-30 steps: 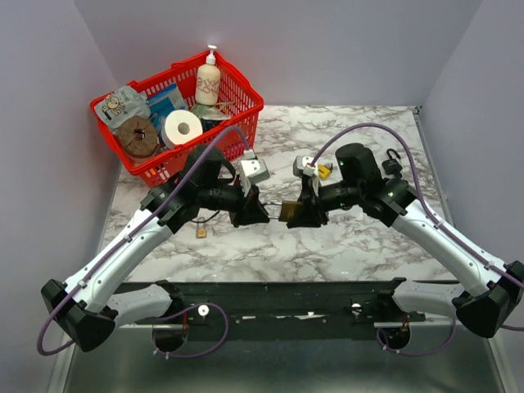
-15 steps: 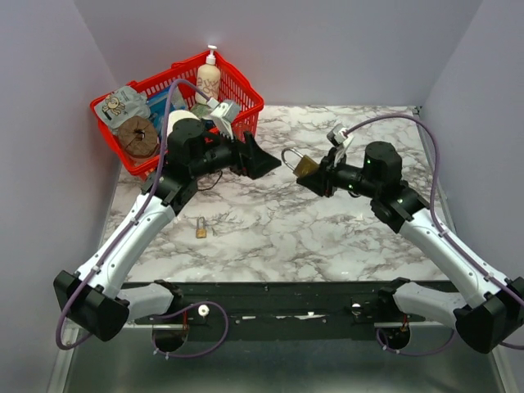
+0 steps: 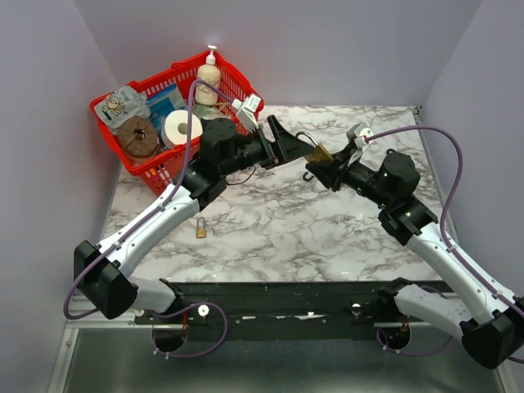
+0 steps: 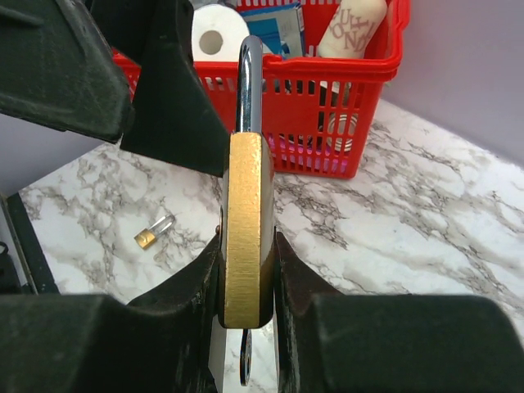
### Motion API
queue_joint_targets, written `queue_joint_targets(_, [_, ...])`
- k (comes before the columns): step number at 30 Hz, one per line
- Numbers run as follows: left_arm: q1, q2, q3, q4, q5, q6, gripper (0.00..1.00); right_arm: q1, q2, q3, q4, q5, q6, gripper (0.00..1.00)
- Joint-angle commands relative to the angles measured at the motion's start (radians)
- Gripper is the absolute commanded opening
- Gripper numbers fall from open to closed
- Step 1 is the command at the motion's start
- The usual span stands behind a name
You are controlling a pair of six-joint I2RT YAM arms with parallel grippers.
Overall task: Lock with the key
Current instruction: Lock the lock.
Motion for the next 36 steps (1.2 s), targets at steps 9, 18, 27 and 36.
queue_joint_targets(9, [-0.05,0.047,-0.034,0.103,-0.078,-0.224,0.99,0.008,-0.011,0.006,0.19,0.005,0.005,0.01])
queue_joint_targets(18, [-0.082,0.074,-0.023,0.168,-0.072,-0.258,0.99,0.046,0.011,0.012,0.176,0.04,-0.024,0.01])
queue_joint_targets(27, [-0.097,0.084,-0.038,0.137,-0.088,-0.28,0.9,0.087,0.038,0.05,0.144,0.155,-0.073,0.01])
queue_joint_targets(36, [-0.1,0.094,-0.009,0.087,-0.108,-0.225,0.71,0.101,0.041,0.043,0.133,0.124,-0.067,0.01])
